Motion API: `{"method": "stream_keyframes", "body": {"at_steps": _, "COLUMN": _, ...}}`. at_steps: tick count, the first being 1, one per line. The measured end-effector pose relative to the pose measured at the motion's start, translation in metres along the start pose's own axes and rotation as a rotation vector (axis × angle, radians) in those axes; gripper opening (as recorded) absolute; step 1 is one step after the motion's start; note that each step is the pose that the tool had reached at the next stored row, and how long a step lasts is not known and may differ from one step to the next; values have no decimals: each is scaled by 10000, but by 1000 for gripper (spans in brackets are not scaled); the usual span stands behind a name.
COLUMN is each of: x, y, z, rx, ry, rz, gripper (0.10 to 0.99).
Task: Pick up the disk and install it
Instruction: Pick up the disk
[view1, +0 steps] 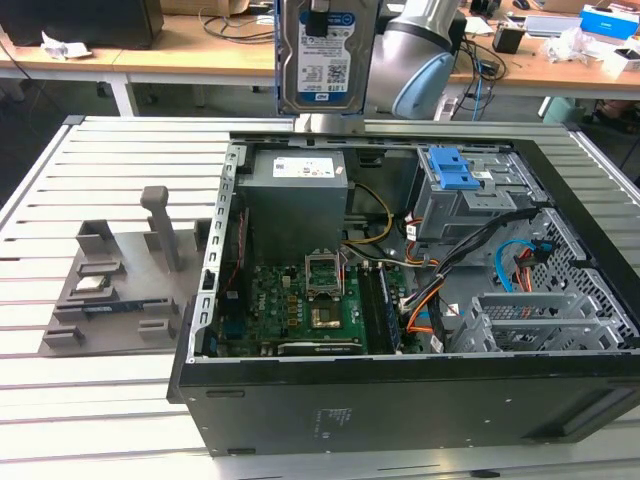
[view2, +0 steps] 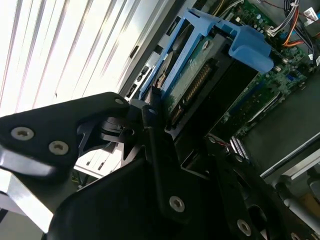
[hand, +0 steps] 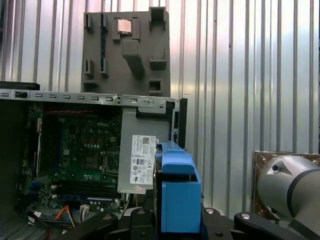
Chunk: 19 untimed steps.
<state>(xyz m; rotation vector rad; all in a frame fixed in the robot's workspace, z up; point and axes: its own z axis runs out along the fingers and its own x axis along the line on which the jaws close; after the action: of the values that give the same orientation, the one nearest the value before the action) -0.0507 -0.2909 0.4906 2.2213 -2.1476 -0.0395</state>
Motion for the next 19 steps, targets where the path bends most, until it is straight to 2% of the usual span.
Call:
{"method": "stream_keyframes", "body": {"at_steps": 2, "x": 2, "y": -64, "z": -4, "rx": -2, "ry": 0, "rz": -3, "gripper": 361}}
{"method": "stream_keyframes", "body": {"at_steps": 5, "x": 7, "y": -212, "z": -12, "rx": -6, "ry": 0, "rz": 0, "gripper": 361}}
{"method": "stream_keyframes", "body": {"at_steps": 9, "x": 12, "y": -334, "z": -18, "rx": -7, "ry": -1, "rz": -2, "gripper": 361}}
{"method": "stream_keyframes", "body": {"at_steps": 14, "x": 24, "y": -352, "z": -19, "rx": -7, "ry": -1, "rz": -2, "gripper": 361}}
{"method": "stream_keyframes", "body": {"at_steps": 19, "x": 86, "y": -350, "z": -17, "rx": -6, "ry": 0, "rz": -2, "gripper": 361}}
